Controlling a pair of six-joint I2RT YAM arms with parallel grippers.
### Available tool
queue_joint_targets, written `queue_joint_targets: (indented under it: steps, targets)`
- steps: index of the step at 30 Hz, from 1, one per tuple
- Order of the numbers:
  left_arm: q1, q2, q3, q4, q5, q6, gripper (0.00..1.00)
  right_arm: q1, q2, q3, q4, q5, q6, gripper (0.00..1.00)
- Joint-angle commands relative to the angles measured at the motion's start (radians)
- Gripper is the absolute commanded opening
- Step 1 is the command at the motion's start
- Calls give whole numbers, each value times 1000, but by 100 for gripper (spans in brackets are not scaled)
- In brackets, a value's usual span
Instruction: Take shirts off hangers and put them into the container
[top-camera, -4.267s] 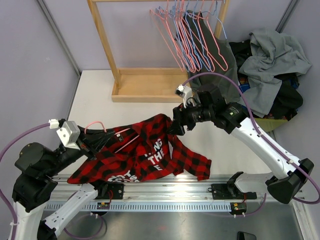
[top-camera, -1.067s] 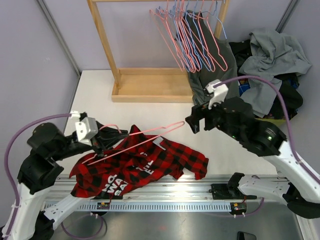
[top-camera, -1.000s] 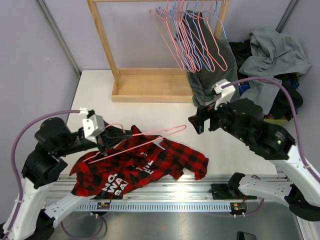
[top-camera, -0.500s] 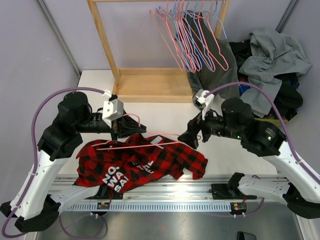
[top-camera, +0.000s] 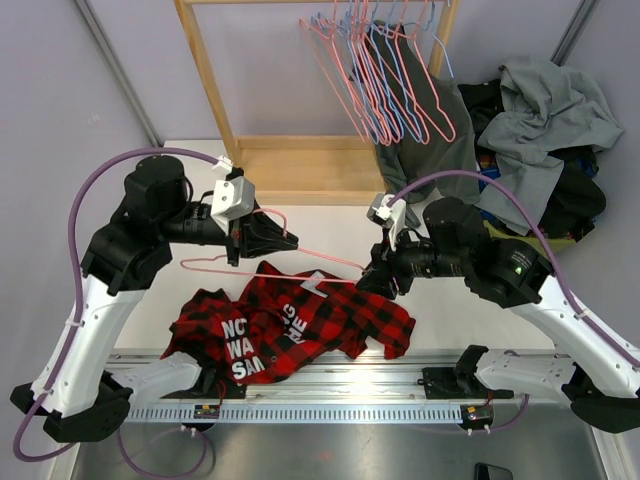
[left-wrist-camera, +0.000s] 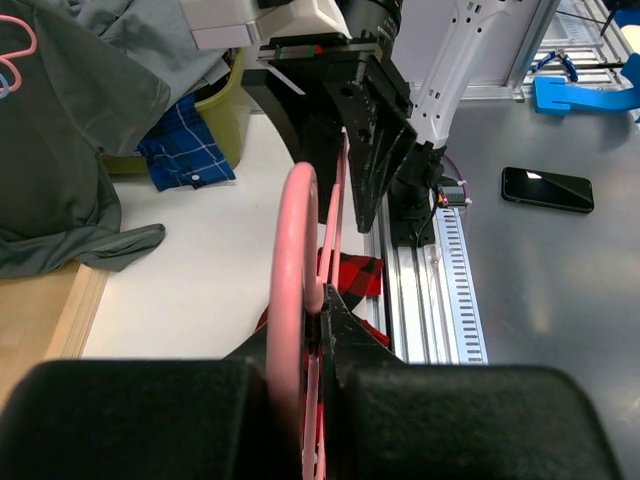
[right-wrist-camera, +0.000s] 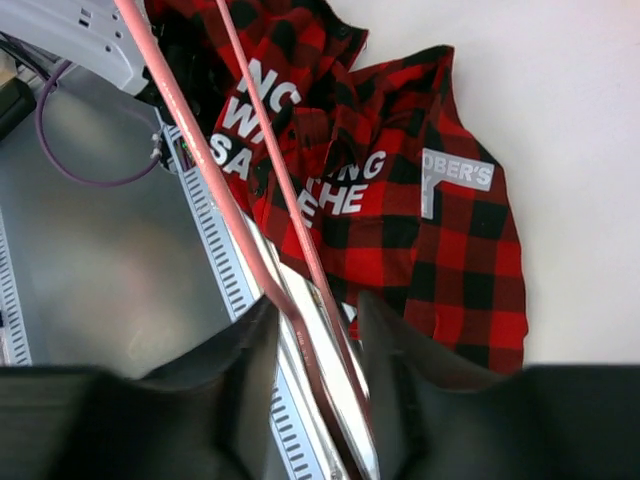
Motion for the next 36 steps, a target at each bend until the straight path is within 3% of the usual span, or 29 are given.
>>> queue_joint_targets:
  steps: [1,3,4,6,7,10,13,15,17,22,25,31,36]
  targets:
    - [13,17,47,22,27,25,0,2,-2,-6,6,-57,-1,40]
    - [18,25,57,26,25,25,0,2,-4,-14,7,-54,2,28]
    - [20,26,61,28,25,26,0,2,-4,-15,7,-53,4,17]
    - [21,30,70,32,21,22,0,2,-7,-20,9,-46,5,13]
    - [21,31,73,32,18,20,0,2,-9,-20,7,-43,8,2]
    - [21,28,77,49,-11,-3,0,2,-12,-20,12,-31,14,0]
    - [21,7,54,87,-91,-53,49,2,-10,-20,13,-12,17,0]
    - [21,-16,21,165,-219,-99,84,2,-9,-18,16,-4,19,0]
    - [21,-68,-41,222,-403,-165,96,2,-4,-14,18,11,22,0]
    - [21,-185,-164,406,-935,-291,99,4,21,0,26,87,34,0]
    - [21,-282,-213,474,-1141,-336,99,2,47,15,61,226,65,0]
    - [21,-447,-362,445,-1246,-422,99,4,157,109,222,671,134,0]
    - [21,-530,-474,344,-1262,-483,99,-1,347,262,380,825,59,0]
